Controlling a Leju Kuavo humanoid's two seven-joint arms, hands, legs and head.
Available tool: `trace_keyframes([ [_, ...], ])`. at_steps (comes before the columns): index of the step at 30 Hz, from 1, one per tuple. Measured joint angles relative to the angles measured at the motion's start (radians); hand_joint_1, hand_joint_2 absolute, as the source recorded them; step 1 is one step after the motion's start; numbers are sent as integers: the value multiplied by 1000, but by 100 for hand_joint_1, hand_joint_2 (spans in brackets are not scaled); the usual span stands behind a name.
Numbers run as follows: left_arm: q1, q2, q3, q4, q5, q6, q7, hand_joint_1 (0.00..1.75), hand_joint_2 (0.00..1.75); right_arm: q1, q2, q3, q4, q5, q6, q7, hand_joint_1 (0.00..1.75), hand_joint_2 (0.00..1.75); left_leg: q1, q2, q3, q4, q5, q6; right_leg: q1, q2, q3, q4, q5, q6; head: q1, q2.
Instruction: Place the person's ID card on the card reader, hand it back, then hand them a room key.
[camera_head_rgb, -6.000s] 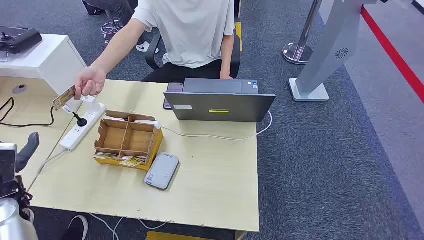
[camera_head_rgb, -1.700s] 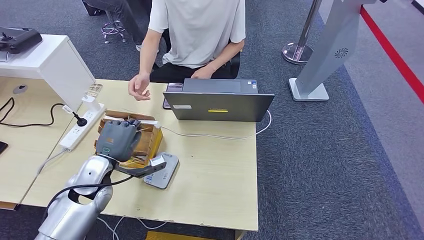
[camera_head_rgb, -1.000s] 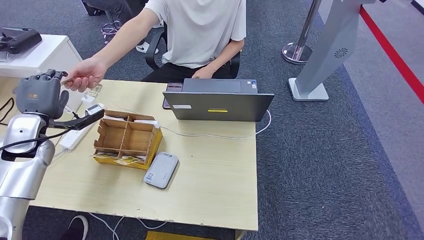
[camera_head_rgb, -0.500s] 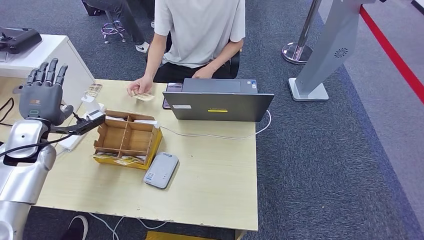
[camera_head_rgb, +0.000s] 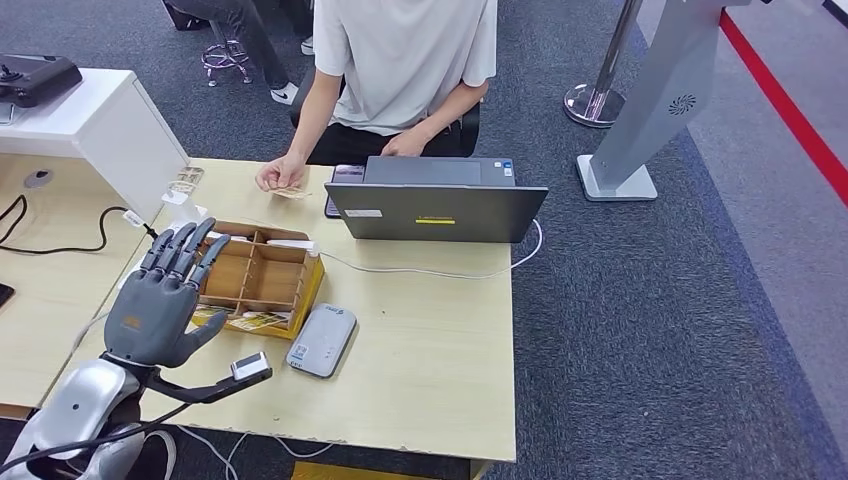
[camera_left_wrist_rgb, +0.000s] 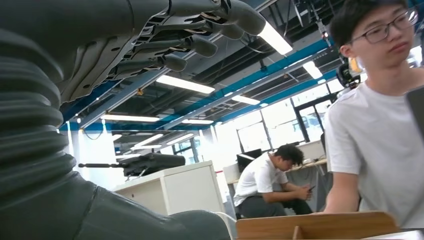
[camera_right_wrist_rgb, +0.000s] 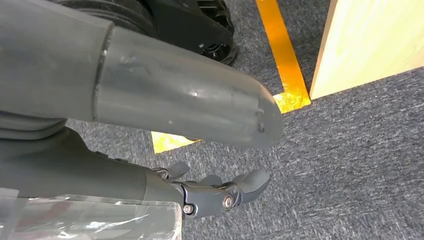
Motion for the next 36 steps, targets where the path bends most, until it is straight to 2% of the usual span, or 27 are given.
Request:
trace_keyframes([
  [3,28,1,-16,-40,7,-17,-4,0,175,2,2,-15,0,-2,-1,-1,0,0,0,0,0,0,0,0,0,0,1,0,0,0,0,0],
  [10,66,29,-37,-19,27,-176,63,0,175,1,3,-36,0,45,9,13,0,0,0,0,1,0,1,-1,0,-1,1,1,1,-1,0,0],
  [20,74,27,-33,112,14,-179,104,0,175,-5,3,-34,0,86,23,30,0,0,0,-2,0,0,1,-1,0,-2,1,1,1,-1,0,0],
  [36,64,17,-33,169,9,-178,105,0,175,-5,3,-34,0,88,23,32,0,0,0,-2,0,0,1,-1,0,-2,1,1,1,-1,0,0],
])
